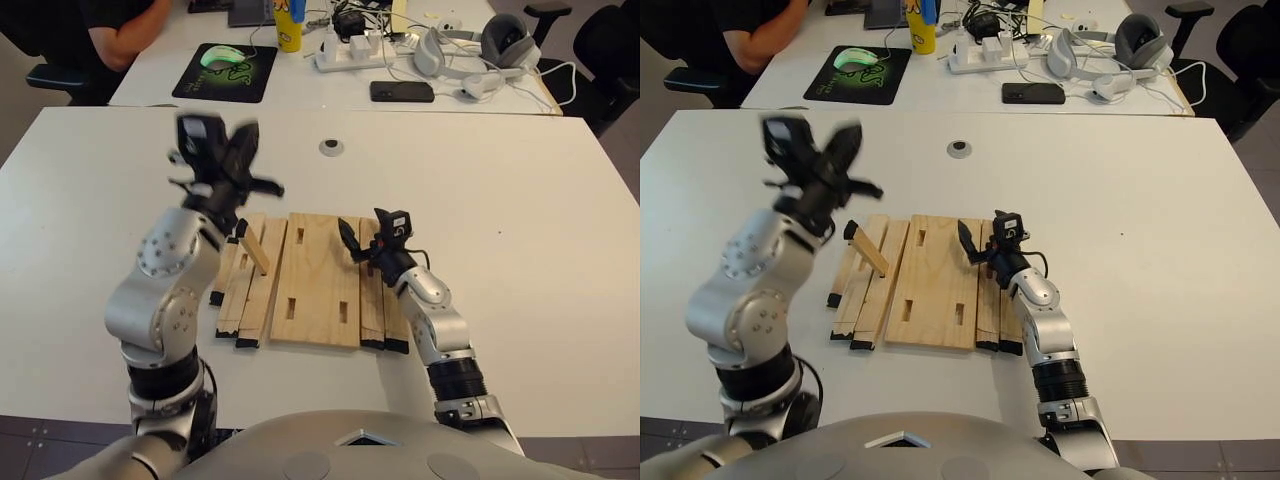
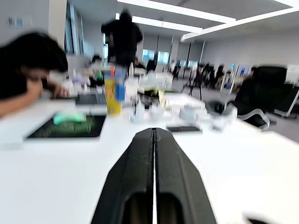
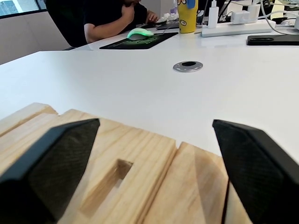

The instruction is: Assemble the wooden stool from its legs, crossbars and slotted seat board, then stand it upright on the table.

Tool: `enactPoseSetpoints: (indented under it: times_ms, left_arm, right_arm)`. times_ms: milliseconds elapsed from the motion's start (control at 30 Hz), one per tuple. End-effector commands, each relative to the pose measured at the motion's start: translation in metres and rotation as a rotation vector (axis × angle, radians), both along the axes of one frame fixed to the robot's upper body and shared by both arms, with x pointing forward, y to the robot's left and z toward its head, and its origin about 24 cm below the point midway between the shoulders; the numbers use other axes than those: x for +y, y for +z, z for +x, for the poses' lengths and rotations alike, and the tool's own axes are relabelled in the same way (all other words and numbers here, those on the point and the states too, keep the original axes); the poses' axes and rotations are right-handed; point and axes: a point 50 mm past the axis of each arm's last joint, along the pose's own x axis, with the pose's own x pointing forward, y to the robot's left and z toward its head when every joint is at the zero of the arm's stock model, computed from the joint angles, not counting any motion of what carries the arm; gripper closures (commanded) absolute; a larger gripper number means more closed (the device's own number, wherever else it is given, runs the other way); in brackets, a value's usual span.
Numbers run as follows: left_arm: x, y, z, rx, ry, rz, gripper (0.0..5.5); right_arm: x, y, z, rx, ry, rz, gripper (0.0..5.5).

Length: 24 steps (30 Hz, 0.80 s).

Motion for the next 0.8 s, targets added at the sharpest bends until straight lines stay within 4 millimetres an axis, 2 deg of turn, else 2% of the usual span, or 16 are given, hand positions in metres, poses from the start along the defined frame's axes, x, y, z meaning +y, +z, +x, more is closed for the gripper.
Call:
enactPoseSetpoints:
  times_ms: [33,200,300,400,567,733,800]
  left_arm:
    - [-0.008,-0.045,-0.019,0.196,-0.077,0.039,5.47]
    - [-0.012,-0.021,-0.005,0.059,-0.064,0.020,5.47]
    - [-0.007,-0.008,0.004,-0.041,-0.043,0.106,5.47]
    - [-0.003,-0.003,0.008,-0.077,-0.017,0.122,5.47]
    - [0.012,0.022,0.018,-0.178,0.018,0.136,4.86]
    - [0.038,0.051,0.019,-0.224,-0.019,0.168,4.22]
    - [0.055,0.051,0.011,-0.195,0.012,0.204,3.96]
  right_arm:
    - [0.000,0.008,0.005,-0.007,0.045,-0.014,1.02]
    - [-0.002,0.006,0.007,-0.003,0.034,-0.017,1.02]
    - [0.002,0.002,0.003,0.005,0.026,-0.010,1.02]
    - [0.003,-0.001,0.000,0.011,0.021,-0.007,1.02]
    - [-0.001,-0.004,-0.003,0.015,-0.015,-0.007,1.02]
    - [-0.010,-0.008,-0.012,0.018,-0.103,0.005,1.02]
    - [-0.009,-0.011,-0.014,0.025,-0.112,0.010,1.02]
